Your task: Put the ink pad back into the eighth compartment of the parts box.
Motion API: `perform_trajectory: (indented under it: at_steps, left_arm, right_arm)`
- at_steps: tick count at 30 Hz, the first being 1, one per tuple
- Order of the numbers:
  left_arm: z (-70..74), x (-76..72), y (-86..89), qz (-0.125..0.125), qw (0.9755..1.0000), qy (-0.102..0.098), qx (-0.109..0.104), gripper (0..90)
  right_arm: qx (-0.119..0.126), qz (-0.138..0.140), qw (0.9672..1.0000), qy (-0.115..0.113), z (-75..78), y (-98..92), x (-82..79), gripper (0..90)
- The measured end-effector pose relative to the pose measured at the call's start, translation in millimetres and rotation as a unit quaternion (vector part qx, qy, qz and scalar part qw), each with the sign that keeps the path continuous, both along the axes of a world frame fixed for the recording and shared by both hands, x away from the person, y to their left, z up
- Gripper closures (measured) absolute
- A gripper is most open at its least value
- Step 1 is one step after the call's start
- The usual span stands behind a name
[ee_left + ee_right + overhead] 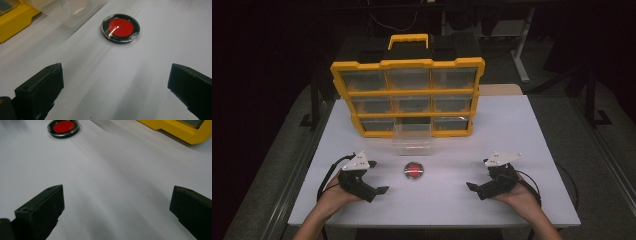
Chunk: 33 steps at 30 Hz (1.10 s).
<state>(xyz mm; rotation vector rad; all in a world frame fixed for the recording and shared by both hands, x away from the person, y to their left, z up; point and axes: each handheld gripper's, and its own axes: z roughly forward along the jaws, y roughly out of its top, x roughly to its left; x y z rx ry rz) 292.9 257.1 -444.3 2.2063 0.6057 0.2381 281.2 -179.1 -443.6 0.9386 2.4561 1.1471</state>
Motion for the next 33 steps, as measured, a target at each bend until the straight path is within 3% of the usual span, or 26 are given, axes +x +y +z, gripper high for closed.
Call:
perform_trajectory:
  at_steps: [13, 33]
  left_arm:
    - [-0.2, 4.0, -2.2, -0.005, 0.9999, 0.012, -0.009, 0.0]
    - [3.7, 14.2, -20.6, -0.023, 0.9995, 0.016, -0.013, 0.0]
  right_arm:
    - [0.003, 0.011, 0.9999, 0.001, 1.3, 1.6, -0.2, 0.0]
    - [0.005, 0.013, 0.9999, -0.002, 2.5, 1.6, -0.7, 0.0]
